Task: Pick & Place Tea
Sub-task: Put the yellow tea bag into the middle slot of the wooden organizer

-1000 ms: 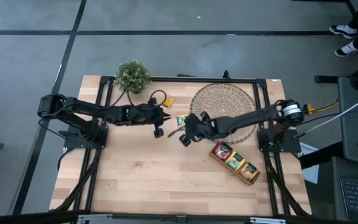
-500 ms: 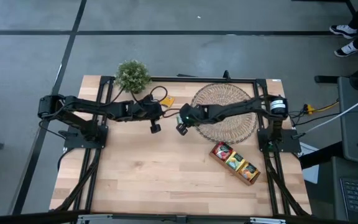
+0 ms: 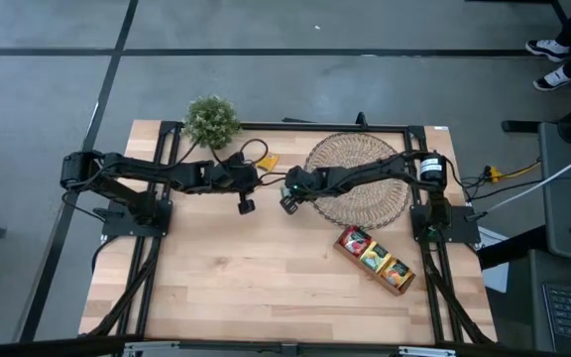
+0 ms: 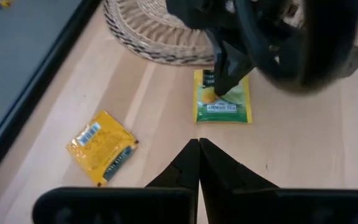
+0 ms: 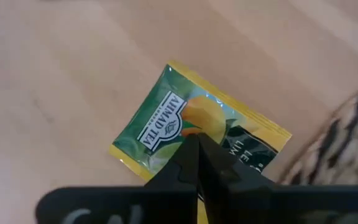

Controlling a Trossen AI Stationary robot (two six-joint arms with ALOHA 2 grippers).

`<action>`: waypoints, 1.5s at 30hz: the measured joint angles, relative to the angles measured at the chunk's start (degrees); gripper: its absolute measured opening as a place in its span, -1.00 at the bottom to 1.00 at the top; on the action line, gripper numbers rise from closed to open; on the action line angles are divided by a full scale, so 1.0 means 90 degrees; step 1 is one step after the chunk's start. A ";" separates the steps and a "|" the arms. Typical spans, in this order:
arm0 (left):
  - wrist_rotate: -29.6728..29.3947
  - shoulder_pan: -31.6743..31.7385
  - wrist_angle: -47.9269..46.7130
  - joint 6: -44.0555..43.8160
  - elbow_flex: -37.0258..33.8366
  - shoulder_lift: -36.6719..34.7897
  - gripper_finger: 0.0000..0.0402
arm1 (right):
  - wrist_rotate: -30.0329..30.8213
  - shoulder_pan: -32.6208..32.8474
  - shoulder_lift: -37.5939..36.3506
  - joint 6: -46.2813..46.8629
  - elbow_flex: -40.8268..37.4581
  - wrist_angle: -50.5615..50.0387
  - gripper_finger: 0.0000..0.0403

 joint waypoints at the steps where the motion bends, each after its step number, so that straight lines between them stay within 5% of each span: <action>1: 0.0043 0.0000 -0.0054 0.0000 0.0000 0.0000 -0.99 | -0.0076 0.0038 0.0000 0.0037 0.0001 0.0003 -0.97; 9: 0.0707 0.0000 -0.0592 -0.0169 0.0000 0.0000 -0.98 | -0.1223 0.0706 0.0031 -0.0068 -0.0026 0.0588 -0.97; 13: 0.1487 -0.0018 -0.0603 -0.0187 0.0000 0.0000 -0.99 | -0.2022 0.1060 0.0039 -0.0462 -0.0031 0.1729 -0.97; 18: 0.1936 -0.0375 -0.0607 -0.0268 0.0000 0.0000 -0.99 | -0.2185 0.1300 -0.0024 -0.0364 -0.0026 0.2870 -0.97; 25: 0.1908 -0.1561 -0.0634 0.0212 0.0000 0.0000 -0.99 | -0.2144 0.1451 -0.0360 0.0326 -0.0024 0.2341 -0.97; 31: 0.0927 -0.2287 -0.0596 0.0096 0.0000 0.0153 -0.99 | -0.2140 0.1722 -0.0400 0.0950 -0.0016 0.1773 -0.98; 45: 0.0452 -0.2545 0.0220 -0.0126 0.0000 0.1678 -0.99 | -0.1779 0.2033 -0.0400 0.1342 -0.0021 0.0398 -0.92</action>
